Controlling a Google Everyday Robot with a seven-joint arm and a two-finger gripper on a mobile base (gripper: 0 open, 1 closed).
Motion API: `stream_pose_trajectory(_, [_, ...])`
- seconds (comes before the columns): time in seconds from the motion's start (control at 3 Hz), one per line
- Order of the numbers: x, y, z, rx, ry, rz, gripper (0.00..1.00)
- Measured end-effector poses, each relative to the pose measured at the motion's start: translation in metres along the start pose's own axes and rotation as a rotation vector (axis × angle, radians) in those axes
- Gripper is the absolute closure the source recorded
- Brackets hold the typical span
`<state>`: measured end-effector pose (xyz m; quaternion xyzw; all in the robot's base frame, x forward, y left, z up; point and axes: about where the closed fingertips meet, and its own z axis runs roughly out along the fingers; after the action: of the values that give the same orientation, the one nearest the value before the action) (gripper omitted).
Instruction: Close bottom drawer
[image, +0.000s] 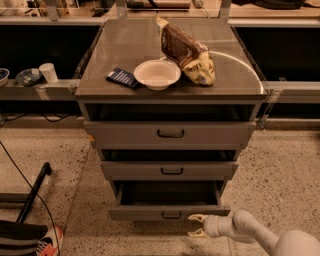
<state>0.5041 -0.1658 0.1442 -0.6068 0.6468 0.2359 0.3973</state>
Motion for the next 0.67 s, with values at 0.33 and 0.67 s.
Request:
stream_pose_trajectory(0.33, [0.001,-0.013,0.001,0.022,0.001,-0.006,0.26])
stream_pose_trajectory(0.67, [0.002,-0.024,0.004,0.03,0.005,-0.013,0.0])
